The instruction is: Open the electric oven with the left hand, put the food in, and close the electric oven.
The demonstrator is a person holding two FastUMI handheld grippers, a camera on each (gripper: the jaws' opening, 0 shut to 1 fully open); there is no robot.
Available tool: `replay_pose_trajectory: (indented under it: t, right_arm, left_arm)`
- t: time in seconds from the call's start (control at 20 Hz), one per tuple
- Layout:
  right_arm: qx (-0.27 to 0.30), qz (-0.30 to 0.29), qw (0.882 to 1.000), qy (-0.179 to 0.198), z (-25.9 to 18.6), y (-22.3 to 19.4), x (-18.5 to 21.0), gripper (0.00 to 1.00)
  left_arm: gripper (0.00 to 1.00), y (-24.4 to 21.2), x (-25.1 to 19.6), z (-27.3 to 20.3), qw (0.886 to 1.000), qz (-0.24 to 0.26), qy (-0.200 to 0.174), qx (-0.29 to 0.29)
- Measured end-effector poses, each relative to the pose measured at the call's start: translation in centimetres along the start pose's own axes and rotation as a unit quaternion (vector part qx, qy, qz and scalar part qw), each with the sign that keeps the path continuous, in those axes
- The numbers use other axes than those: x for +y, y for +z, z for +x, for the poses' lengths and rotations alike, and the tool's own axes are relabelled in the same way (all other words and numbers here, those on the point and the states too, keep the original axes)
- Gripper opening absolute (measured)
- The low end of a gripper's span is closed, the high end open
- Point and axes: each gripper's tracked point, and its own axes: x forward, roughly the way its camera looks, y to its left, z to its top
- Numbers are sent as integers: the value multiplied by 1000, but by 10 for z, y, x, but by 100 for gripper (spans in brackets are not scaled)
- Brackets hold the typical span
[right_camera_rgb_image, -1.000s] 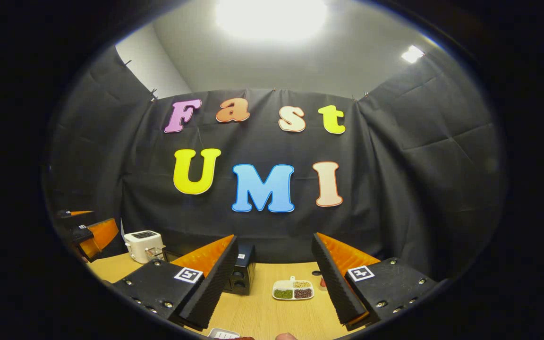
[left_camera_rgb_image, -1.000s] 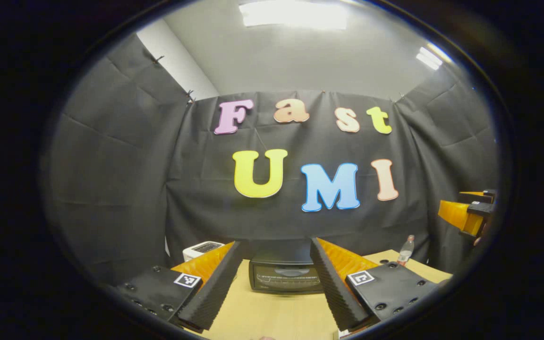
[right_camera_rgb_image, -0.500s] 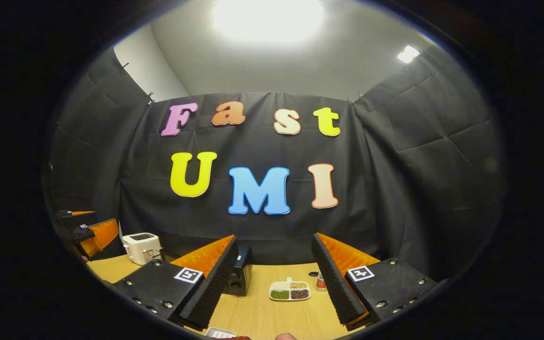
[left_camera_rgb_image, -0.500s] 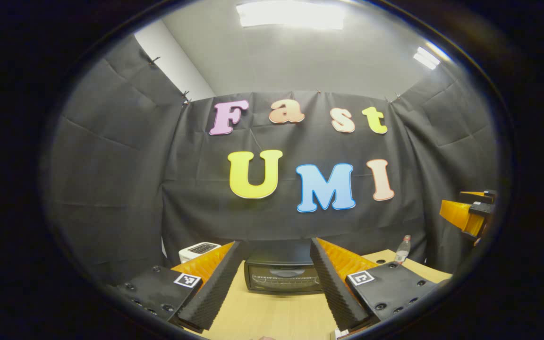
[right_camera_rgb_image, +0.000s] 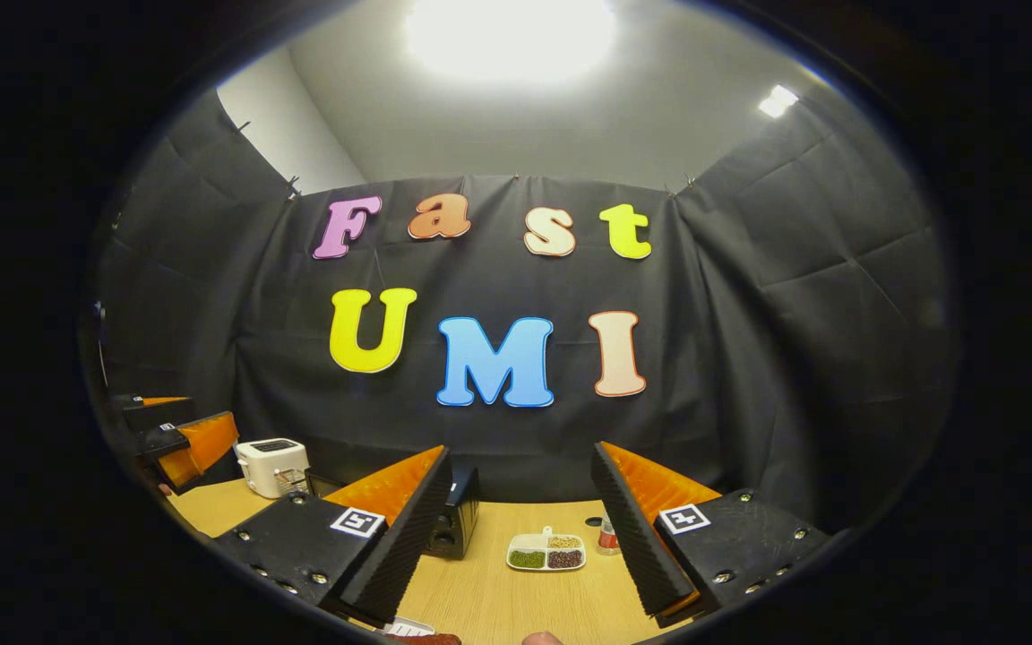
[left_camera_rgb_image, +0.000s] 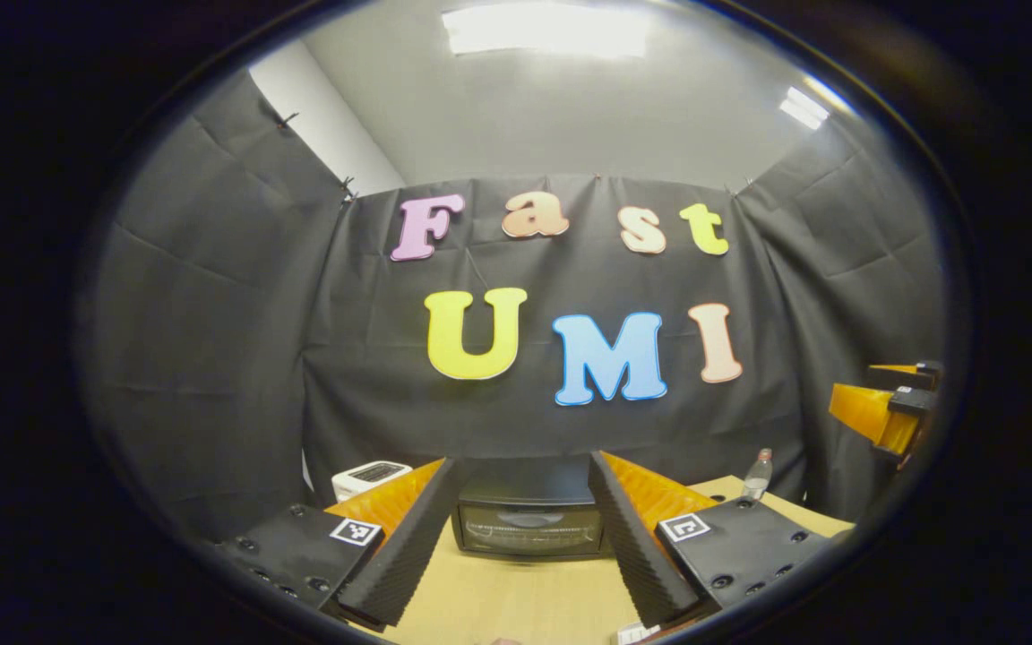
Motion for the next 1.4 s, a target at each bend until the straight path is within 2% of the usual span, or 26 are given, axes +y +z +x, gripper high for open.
replay_pose_trajectory:
  t: [0.2,0.45,0.85,1.2,1.25,1.35,1.4]
  right_arm:
    - [-1,9,1000,17,-3,-9,-5,96]
    - [6,2,1000,11,-11,-19,-11,96]
    - [14,-4,999,-51,6,-23,-4,96]
    - [24,-34,995,-90,20,-25,13,95]
    - [28,-37,994,-96,20,-27,15,96]
    - [34,-42,993,-108,20,-30,17,96]
    - [35,-44,992,-115,20,-30,17,96]
  left_arm:
    - [99,-4,-3,7,1000,8,11,-3]
    - [99,-11,4,34,1000,10,6,-2]
    - [100,-53,21,124,999,-9,-37,7]
    - [100,-119,24,196,997,-16,-68,44]
    - [97,-130,21,205,996,-14,-75,49]
    - [100,-149,15,220,994,-18,-87,61]
    - [97,-158,11,227,993,-20,-92,68]
